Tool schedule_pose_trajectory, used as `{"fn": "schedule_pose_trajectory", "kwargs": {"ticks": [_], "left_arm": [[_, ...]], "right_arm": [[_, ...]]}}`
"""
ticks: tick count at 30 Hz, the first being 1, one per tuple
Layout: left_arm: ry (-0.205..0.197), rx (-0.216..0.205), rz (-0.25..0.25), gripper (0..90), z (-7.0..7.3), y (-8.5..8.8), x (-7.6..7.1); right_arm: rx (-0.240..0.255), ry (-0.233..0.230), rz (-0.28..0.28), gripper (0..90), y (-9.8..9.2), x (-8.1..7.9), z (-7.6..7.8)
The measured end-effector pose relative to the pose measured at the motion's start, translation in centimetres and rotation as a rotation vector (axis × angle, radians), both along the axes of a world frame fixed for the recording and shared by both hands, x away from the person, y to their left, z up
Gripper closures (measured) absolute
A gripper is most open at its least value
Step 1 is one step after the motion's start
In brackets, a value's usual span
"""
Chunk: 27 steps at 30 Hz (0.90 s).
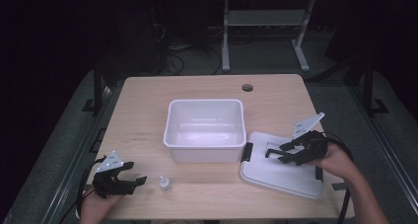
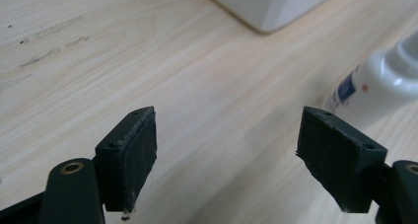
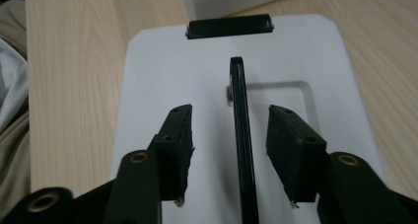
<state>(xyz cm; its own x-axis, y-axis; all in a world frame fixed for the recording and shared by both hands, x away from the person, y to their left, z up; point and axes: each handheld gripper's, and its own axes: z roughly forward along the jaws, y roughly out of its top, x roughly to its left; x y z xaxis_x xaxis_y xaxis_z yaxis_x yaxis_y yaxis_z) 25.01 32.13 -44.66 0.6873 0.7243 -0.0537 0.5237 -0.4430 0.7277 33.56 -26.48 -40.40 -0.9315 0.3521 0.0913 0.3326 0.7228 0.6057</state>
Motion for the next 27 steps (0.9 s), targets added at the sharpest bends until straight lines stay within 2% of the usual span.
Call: {"fn": "schedule_pose_trajectory", "kwargs": {"ticks": [3, 5, 7, 11, 15, 22, 27], "left_arm": [[0.012, 0.021, -0.028, 23.0, 0.2, 0.3, -0.2], [0.002, 0.037, -0.052, 23.3, 0.4, 0.5, -0.6], [-0.004, 0.05, -0.074, 24.3, 0.6, 0.6, -0.8], [0.02, 0.073, -0.126, 24.3, 1.2, 0.7, -1.0], [0.02, 0.097, -0.173, 24.5, 2.1, 0.6, -0.9], [0.028, 0.165, -0.252, 25.0, 3.3, -0.5, -0.9], [0.027, 0.184, -0.314, 27.3, 4.0, -1.7, -0.9]], "right_arm": [[0.024, -0.004, -0.007, 47.3, -0.3, -0.2, 0.3], [0.022, -0.006, -0.024, 43.7, -0.4, -0.2, 0.4], [0.026, 0.005, -0.026, 43.3, -0.4, -0.2, 0.4], [0.022, -0.004, -0.031, 41.5, -0.4, -0.4, 0.5], [0.023, -0.005, -0.038, 40.2, -0.4, -0.5, 0.6], [0.032, -0.003, -0.046, 39.3, -0.7, -0.6, 0.7], [0.034, -0.007, -0.043, 38.9, -0.8, -0.8, 0.7]]}}
